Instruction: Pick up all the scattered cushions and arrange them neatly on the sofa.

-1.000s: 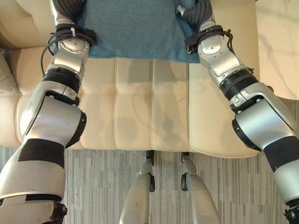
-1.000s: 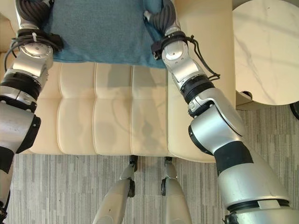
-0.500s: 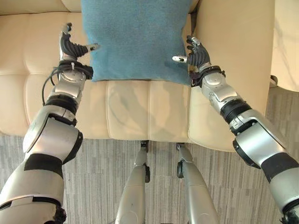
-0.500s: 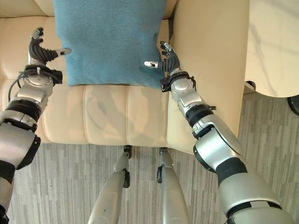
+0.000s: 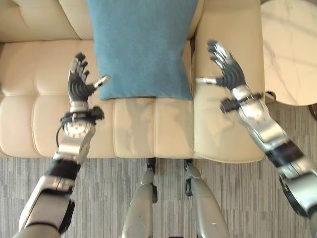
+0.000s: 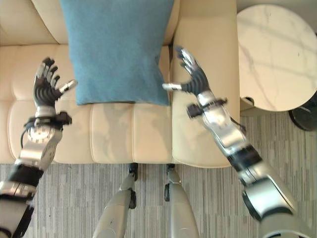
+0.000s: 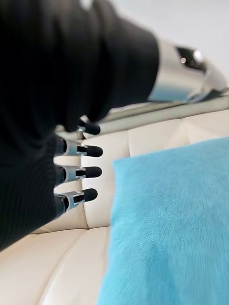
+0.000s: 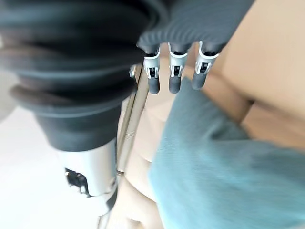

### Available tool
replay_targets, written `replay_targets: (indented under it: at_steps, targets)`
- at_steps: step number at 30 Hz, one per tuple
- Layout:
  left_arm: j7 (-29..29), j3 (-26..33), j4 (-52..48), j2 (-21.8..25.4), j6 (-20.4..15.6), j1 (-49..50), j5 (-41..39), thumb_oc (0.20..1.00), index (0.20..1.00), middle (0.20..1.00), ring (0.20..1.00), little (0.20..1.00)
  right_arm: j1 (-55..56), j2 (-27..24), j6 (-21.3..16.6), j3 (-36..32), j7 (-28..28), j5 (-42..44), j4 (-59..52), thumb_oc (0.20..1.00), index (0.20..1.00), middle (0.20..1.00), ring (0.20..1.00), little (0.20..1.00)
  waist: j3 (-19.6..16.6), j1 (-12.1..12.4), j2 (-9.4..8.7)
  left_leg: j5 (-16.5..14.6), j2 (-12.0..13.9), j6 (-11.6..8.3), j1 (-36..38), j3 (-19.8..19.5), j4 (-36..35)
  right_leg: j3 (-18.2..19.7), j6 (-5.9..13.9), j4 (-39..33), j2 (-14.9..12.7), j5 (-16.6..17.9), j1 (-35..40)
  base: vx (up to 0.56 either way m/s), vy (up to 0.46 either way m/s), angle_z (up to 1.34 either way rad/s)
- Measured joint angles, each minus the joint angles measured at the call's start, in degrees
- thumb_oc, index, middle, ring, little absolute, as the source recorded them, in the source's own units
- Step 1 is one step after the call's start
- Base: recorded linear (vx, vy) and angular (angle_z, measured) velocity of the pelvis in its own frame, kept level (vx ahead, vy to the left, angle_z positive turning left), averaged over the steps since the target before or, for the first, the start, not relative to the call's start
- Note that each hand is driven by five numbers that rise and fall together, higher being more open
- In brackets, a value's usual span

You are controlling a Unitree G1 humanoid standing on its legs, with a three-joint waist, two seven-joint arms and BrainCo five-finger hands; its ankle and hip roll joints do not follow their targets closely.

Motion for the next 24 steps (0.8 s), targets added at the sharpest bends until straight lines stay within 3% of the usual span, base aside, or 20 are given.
replay_targets:
  at_steps: [2,3,9,12,13,14,15,17,18,19,21,23,24]
  targets:
    - [-3.38,1.52,-0.19,-0.2,1.88,12.2,7.43,1.0,1.0,1.0,1.0,1.0,17.64,0.49,-0.48,-5.05,4.32,-3.84,-3.09,1.0,1.0,1.0,1.0,1.0,-1.97,-0.06,-0.16,-1.66,-0.27,0.47,3.73,0.47,0.11,0.33,-0.16,0.04,-0.25,-0.86,3.41,0.1,0.152,-0.09]
    - [-5.58,3.97,2.22,-4.6,3.12,18.98,9.73,1.0,1.0,1.0,1.0,1.0,27.42,2.68,-0.37,-7.12,6.79,-5.45,0.04,1.0,1.0,1.0,1.0,1.0,-4.73,-0.83,-0.07,-2.47,-0.67,1.0,6.22,0.58,0.15,0.3,0.08,-0.41,-0.64,-1.29,6.04,0.08,0.199,-0.11]
    - [-10.38,1.3,14.88,-7.49,5.42,26.72,17.89,1.0,1.0,1.0,1.0,1.0,37.39,7.36,-0.06,-7.52,10.35,-12.03,15.38,1.0,1.0,1.0,1.0,1.0,-12.76,-4.2,-1.18,-4.98,-1.73,2.97,13.13,3.71,-0.48,2.95,0.83,-3.71,-1.32,-1.51,12.08,-0.02,0.144,-0.27]
    - [-10.54,0.55,24.95,-11.38,6.7,25.87,20.53,1.0,1.0,1.0,1.0,1.0,37.09,8.84,1.1,-6.41,10.07,-16.41,24.25,1.0,1.0,1.0,1.0,1.0,-15.99,-6.7,-1.64,-5.44,-3.13,3.83,15.56,6.57,-1.2,5.2,4.44,-4.99,-2.43,0.62,13.53,-0.27,0.108,-0.53]
    - [-10.39,-1.29,25.32,-11.33,6.7,24.73,20.66,1.0,1.0,1.0,1.0,1.0,36.65,10.06,0.88,-5.42,9.44,-17.06,26.74,1.0,1.0,1.0,1.0,1.0,-15.62,-7.37,-2.63,-3.96,-3.54,5.68,14.64,8.25,0.03,4.93,5.26,-5.09,-3.05,3.69,13.05,-0.4,0.104,-0.49]
    - [-10.45,-1.84,25.24,-11.85,6.72,23.91,20.82,1.0,1.0,1.0,1.0,1.0,35.42,11.37,1.15,-5.16,9.07,-17.15,29.02,1.0,1.0,1.0,1.0,1.0,-15.22,-7.22,-2.49,-3.69,-2.98,6.47,14.3,9.57,0.03,2.8,7.23,-6.49,-2.89,7.44,12.85,-0.32,0.047,-0.47]
    - [-10.45,-1.59,25.39,-12.94,6.74,23.09,20.83,1.0,1.0,1.0,1.0,1.0,34.41,12.12,1.13,-5.09,8.95,-17.11,30.14,1.0,1.0,1.0,1.0,1.0,-14.55,-7.13,-1.4,-3.25,-1.61,7.43,14.04,9.94,0.05,-0.02,9.43,-3.48,-2.23,5.34,12.2,-0.21,0.001,-0.28]
    - [-10.47,-1.21,25.63,-14.9,6.57,22.22,20.76,1.0,1.0,1.0,1.0,1.0,35.16,13.28,1.43,-4.8,8.8,-17.09,31.62,1.0,1.0,1.0,1.0,1.0,-14.28,-6.81,0.93,-2.96,0.91,8.41,14.35,9.36,-0.19,-4.14,6.93,14.25,-0.69,-4.32,10.62,-0.15,-0.024,-0.01]
    - [-10.47,-1.21,25.63,-15.12,6.45,22.36,20.65,1.0,1.0,1.0,1.0,1.0,35.67,13.76,1.68,-4.66,8.8,-17.09,31.7,1.0,1.0,1.0,1.0,1.0,-14.4,-5.92,1.61,-2.86,1.55,8.55,14.24,9.36,-0.14,-4.29,7.17,20.61,-0.45,-7.53,11.0,-0.11,-0.043,-0.17]
    - [-10.37,-0.79,26.77,-15.02,6.62,22.44,20.53,1.0,1.0,1.0,1.0,1.0,34.95,14.55,1.63,-4.64,8.55,-17.02,32.88,1.0,1.0,1.0,1.0,1.0,-14.6,-4.7,0.97,-2.99,1.96,8.26,14.12,9.51,-0.03,-3.94,7.61,25.28,-0.83,-11.06,11.98,-0.1,-0.055,-0.26]
    - [-10.37,-0.46,28.2,-14.92,7.27,23.3,20.24,1.0,1.0,1.0,1.0,1.0,33.09,14.73,1.84,-4.8,7.82,-16.38,33.65,1.0,1.0,1.0,1.0,1.0,-15.02,-4.02,0.14,-2.57,2.04,7.65,12.31,9.31,-0.17,-3.76,7.92,21.3,-0.97,-15.79,17.83,-0.21,-0.117,-0.13]
    - [-10.38,-0.72,29.93,-14.89,7.9,23.9,20.04,1.0,1.0,1.0,1.0,1.0,32.1,15.21,1.9,-4.67,7.32,-15.96,33.69,1.0,1.0,1.0,1.0,1.0,-15.5,-2.97,-0.69,0.6,2.24,5.45,10.43,9.14,0.09,-4.5,5.88,11.72,-0.22,-19.82,23.62,-0.29,-0.171,-0.04]
    - [-10.31,-0.96,30.25,-15.29,8.25,23.71,20.05,1.0,1.0,1.0,1.0,1.0,31.91,15.43,2.0,-4.7,6.8,-15.93,33.93,1.0,1.0,1.0,1.0,1.0,-16.05,-2.39,-1.17,1.18,2.88,4.54,9.05,9.14,-0.24,-4.39,-0.46,5.89,1.0,-18.83,24.96,-0.25,-0.138,-0.07]
